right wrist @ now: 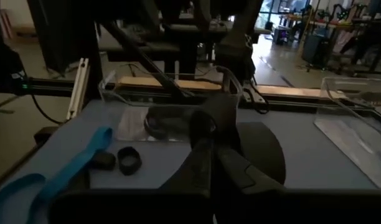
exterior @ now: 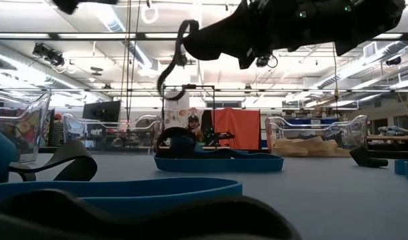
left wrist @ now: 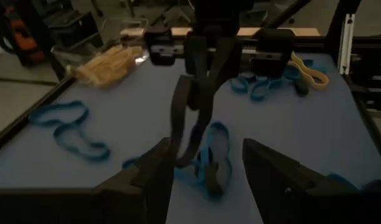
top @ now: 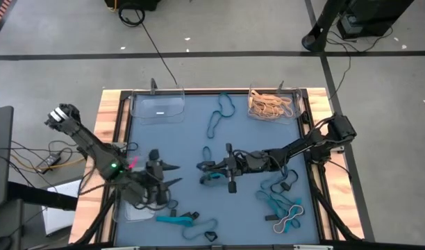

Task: Sort rubber bands into baskets
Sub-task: Put the big black rubber band into the bottom left transparent bin

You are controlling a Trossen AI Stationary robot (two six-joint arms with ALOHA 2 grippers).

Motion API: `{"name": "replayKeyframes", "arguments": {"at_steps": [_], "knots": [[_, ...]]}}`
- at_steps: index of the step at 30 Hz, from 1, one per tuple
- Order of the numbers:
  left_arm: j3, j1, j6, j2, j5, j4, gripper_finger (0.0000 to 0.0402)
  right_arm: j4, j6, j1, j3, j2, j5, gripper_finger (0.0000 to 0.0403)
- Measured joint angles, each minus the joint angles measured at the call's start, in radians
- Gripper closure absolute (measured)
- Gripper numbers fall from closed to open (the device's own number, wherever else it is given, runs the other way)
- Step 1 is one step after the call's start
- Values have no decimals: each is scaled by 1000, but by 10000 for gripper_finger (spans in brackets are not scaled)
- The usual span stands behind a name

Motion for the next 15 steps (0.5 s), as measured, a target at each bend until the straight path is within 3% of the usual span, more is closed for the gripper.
{"name": "replayKeyframes", "arguments": {"at_steps": [9,15], "knots": [[0,150,36,135,20,72,208,22,-9,1,0,0,-21,393],[0,230,84,226,197,135,208,31,-24,1,0,0,-21,393]]}}
